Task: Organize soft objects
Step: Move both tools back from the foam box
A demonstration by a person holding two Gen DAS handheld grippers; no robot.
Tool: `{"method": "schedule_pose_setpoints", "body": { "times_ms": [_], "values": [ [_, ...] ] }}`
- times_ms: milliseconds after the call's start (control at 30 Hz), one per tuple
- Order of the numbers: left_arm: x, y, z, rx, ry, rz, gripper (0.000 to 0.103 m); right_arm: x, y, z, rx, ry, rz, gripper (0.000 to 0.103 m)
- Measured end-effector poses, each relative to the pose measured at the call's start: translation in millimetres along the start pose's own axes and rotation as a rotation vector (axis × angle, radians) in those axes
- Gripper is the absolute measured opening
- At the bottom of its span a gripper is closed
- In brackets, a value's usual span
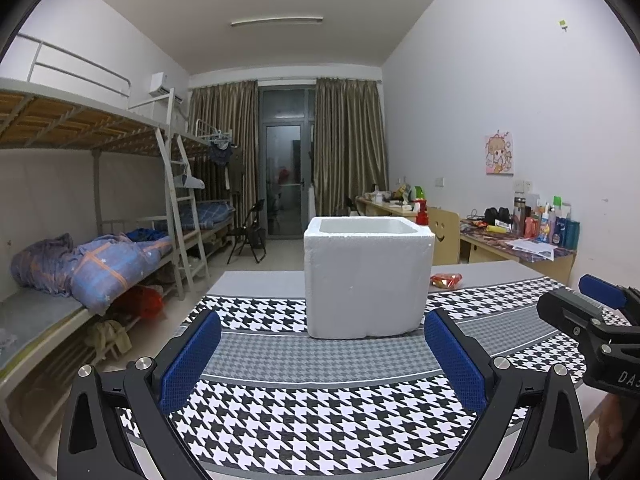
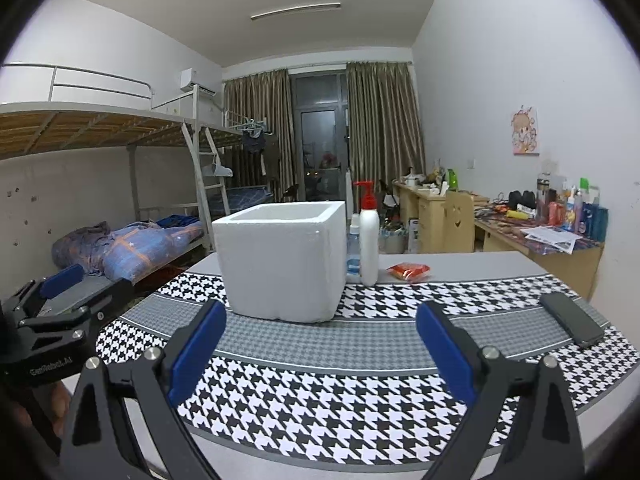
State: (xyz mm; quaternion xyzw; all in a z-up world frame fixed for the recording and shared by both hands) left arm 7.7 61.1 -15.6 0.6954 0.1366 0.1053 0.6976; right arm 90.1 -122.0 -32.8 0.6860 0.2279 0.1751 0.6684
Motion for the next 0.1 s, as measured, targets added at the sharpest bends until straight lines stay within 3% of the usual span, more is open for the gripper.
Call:
{"method": "schedule_pose_setpoints", "body": {
  "times_ms": [100],
  "values": [
    [-1.0, -0.5, 1.6, 0.007, -0.002, 0.006, 0.102, 0.5, -0.8, -0.3, 0.001, 0.003, -0.004, 0.098]
  ]
}}
Point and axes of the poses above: each gripper's, at about its wrist camera, not at the fingertips, and x roughly the way its jaws point, z to its right, y to its top, the point moved 2 cm from there along x, roughly the way its jaws point, and after that the axes turned 10 degrees about z, right-handed, at the moved point
